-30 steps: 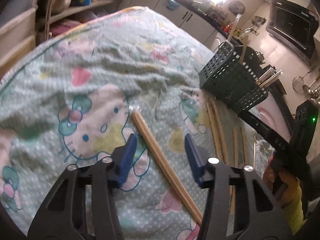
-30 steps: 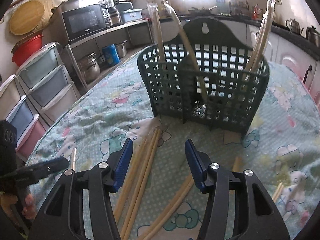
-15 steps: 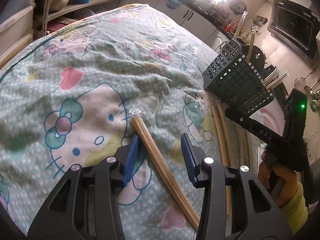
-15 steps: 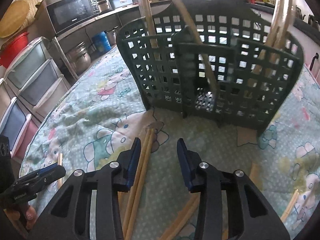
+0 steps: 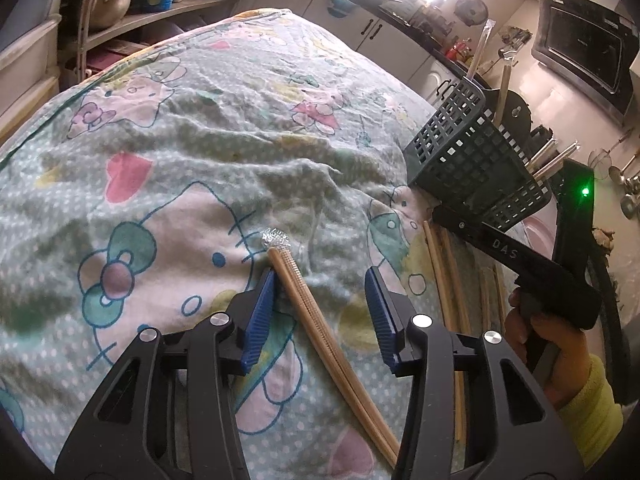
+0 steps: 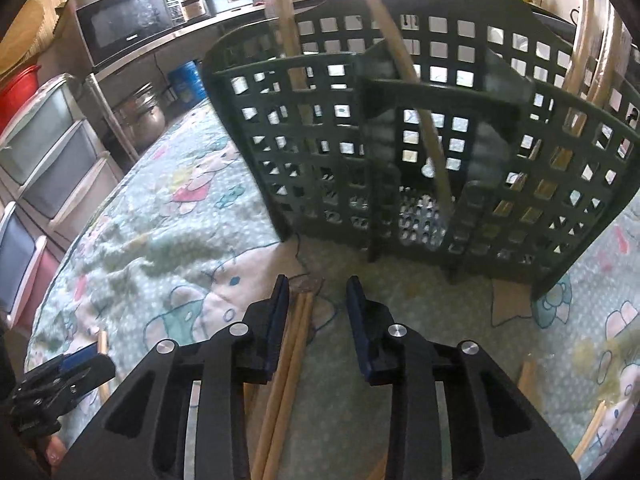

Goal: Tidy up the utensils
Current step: 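Close the left gripper on a bamboo chopstick while the right gripper grasps another, then lift both held chopsticks upright and carry them over the green caddy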

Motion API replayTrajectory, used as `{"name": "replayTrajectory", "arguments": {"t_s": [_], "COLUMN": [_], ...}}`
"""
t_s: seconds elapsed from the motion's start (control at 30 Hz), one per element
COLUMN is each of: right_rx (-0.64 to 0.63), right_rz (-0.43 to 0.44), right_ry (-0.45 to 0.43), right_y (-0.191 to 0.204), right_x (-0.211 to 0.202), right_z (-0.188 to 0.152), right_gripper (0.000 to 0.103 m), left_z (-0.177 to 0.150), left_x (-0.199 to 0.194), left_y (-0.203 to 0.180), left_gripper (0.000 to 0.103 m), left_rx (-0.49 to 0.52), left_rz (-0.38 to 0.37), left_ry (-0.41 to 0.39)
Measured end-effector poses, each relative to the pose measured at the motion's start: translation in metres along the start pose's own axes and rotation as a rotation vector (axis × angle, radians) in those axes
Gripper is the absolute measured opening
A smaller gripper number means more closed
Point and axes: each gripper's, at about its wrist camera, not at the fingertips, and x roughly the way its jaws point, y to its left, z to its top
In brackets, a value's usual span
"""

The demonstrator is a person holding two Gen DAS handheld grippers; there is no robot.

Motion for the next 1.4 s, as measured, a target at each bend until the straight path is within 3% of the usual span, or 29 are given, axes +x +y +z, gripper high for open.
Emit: {"name": "replayTrajectory", "arguments": {"t_s": [0.23,0.3,0.37,0.43,0.5,0.6,0.8,1.4], "right_rx": [0.012,0.009,0.004,0.010,0.003,-0.008,-0.042,-0.068], "right_rz": [0.003,0.014,0.025,0.045,0.052,0.063,0.094,0.183], "right_ry": [0.016,0.020,0.017,0.018,0.012,-0.002,-0.057,-0.277], "right_y": [-0.011,-0.011,-0.012,-0.012,-0.011,-0.011,-0.011,-0.021], "right_x": [0.000,0.001,-0.001,-0.004,-0.010,-0.020,-0.049,-0.145], "right_z": [-0.002,-0.002,-0.003,-0.003,-0.002,-0.003,-0.002,0.004], "right_gripper": [0.021,0.013,0.012,0.010,0.010,0.007,0.007,0.005], "left_z": [0.006,0.008,0.010,0.011,0.012,0.013,0.011,0.047], "left_x": [0.006,0.007,0.009,0.011,0.012,0.011,0.001,-0.058], "left_y": [-0.004,-0.004,-0.006,-0.007,-0.005,-0.002,-0.002,-0.074], "left_gripper": [0.040,0.039,0.037,0.021,0.014,0.012,0.005,0.001], "left_rx": [0.014,0.017,0.024,0.044,0.047,0.041,0.014,0.138], "left_rz": [0.013,0.018,0.030,0.067,0.091,0.089,0.051,-0.039], "left_ry": [0.009,0.012,0.014,0.010,0.008,0.013,-0.012,-0.179]}}
